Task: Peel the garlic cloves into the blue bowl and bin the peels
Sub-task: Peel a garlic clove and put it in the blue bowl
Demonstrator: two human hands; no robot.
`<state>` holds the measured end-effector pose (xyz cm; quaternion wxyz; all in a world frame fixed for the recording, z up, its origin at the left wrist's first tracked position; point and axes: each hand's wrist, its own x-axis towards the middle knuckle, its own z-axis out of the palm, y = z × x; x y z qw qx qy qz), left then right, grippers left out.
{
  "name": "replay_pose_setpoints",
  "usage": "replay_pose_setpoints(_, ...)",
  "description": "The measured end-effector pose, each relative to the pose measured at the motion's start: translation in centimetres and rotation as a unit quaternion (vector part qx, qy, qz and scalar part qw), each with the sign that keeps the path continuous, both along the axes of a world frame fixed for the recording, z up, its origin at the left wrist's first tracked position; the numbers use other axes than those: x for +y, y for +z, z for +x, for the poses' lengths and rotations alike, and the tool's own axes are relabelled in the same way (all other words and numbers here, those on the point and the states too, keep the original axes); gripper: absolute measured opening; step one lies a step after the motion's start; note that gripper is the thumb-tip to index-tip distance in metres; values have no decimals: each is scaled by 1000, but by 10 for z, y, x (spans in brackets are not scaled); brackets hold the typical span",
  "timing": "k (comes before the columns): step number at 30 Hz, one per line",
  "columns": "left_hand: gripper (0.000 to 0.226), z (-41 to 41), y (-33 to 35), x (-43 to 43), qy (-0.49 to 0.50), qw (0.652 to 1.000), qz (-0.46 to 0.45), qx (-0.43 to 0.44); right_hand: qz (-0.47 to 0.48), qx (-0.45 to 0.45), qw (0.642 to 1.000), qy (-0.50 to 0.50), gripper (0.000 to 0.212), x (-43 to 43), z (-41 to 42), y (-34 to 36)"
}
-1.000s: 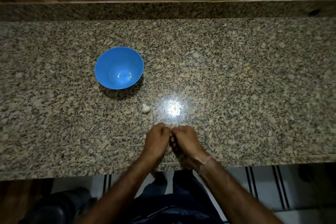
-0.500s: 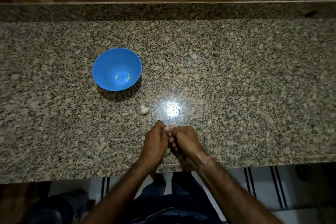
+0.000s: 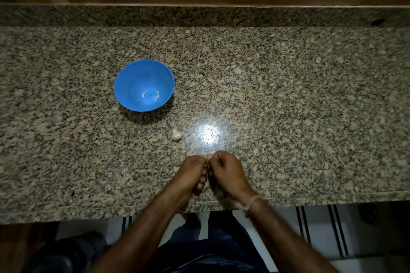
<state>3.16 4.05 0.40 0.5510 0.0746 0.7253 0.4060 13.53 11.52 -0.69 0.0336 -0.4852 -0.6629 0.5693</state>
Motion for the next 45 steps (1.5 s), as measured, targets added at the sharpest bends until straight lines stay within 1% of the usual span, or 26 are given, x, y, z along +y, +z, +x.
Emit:
replay_pose_setpoints(1, 39, -2, 0, 1, 14, 999, -15, -46, 101, -21, 994, 41, 33, -1, 2, -3)
replay_pose_setpoints(2, 41, -2, 0, 1, 17, 998, -20, -60, 134, -21, 989, 51, 32, -2, 2, -4)
replay_pose_setpoints(4, 42, 0, 2, -1, -3, 1000, -3, -11, 51, 10, 999, 17, 34, 0, 1, -1)
replay_pose_setpoints(6, 36, 1, 1, -4, -64, 990, 17, 124, -134, 32, 988, -72, 37, 2, -2, 3)
replay_pose_setpoints(7, 30, 1, -1, -6, -121, 969, 20, 216, -214, 35, 969, -116, 38, 3, -4, 6)
replay_pose_setpoints(9, 23, 2, -3, -9, -197, 918, 9, 344, -235, 22, 963, -128, 39, 2, -5, 10)
replay_pose_setpoints(10, 24, 0, -4, -10, -199, 912, 11, 358, -171, 1, 980, -99, 40, 1, -4, 9)
replay_pose_setpoints(12, 32, -2, -7, -9, -167, 933, -3, 318, 26, -77, 997, -16, 41, 2, -1, 6)
replay_pose_setpoints(13, 34, -2, -7, -9, -151, 944, -10, 292, 73, -87, 993, -8, 40, 3, -1, 5)
replay_pose_setpoints(17, 21, 1, -6, -11, -80, 951, 73, 288, -100, 0, 993, -64, 42, 10, -3, 3)
replay_pose_setpoints(23, 17, -3, -5, -10, -59, 949, 114, 287, -103, 2, 993, -53, 40, 8, -4, 13)
replay_pose_setpoints(25, 22, -4, -4, -12, -80, 936, 116, 322, 20, -14, 1000, -4, 41, 3, -5, 11)
replay_pose_setpoints(27, 26, -3, -4, -11, -94, 935, 115, 321, 170, -53, 982, 58, 42, 1, -4, 6)
replay_pose_setpoints(28, 26, -3, -4, -11, -95, 941, 110, 305, 189, -57, 978, 65, 41, 2, -3, 5)
replay_pose_setpoints(29, 26, -3, -4, -10, -93, 946, 109, 290, 166, -46, 983, 58, 41, 4, -3, 7)
replay_pose_setpoints(31, 24, -3, -1, -7, -94, 938, 133, 305, 29, -8, 1000, -2, 41, 7, -4, 9)
replay_pose_setpoints(34, 25, 0, 6, -3, -112, 905, 167, 376, -171, 14, 980, -98, 39, 6, -6, 16)
replay_pose_setpoints(35, 24, 0, 4, -3, -105, 908, 160, 372, -150, 16, 984, -93, 39, 6, -6, 16)
replay_pose_setpoints(36, 22, 0, 0, -3, -86, 925, 133, 345, -73, 10, 995, -70, 39, 5, -6, 14)
replay_pose_setpoints(38, 22, -1, -7, -1, -7, 975, 73, 208, 142, -40, 989, 19, 36, 3, -3, 7)
replay_pose_setpoints(39, 23, 0, -9, -1, 26, 986, 56, 157, 200, -61, 977, 47, 34, 2, -3, 6)
replay_pose_setpoints(40, 24, 1, -8, -2, 35, 984, 58, 167, 212, -56, 974, 53, 33, 2, -4, 5)
replay_pose_setpoints(41, 23, 1, -7, -4, 11, 969, 74, 235, 194, -36, 980, 34, 34, 1, -5, 4)
replay_pose_setpoints(43, 24, 3, 1, -6, -73, 911, 117, 388, 81, -7, 996, -26, 36, 5, -5, -2)
replay_pose_setpoints(44, 24, 4, 6, -6, -95, 897, 125, 413, 35, 0, 998, -50, 38, 5, -4, -2)
replay_pose_setpoints(45, 23, 4, 7, -5, -97, 901, 114, 406, 32, 1, 998, -53, 38, 3, -4, -2)
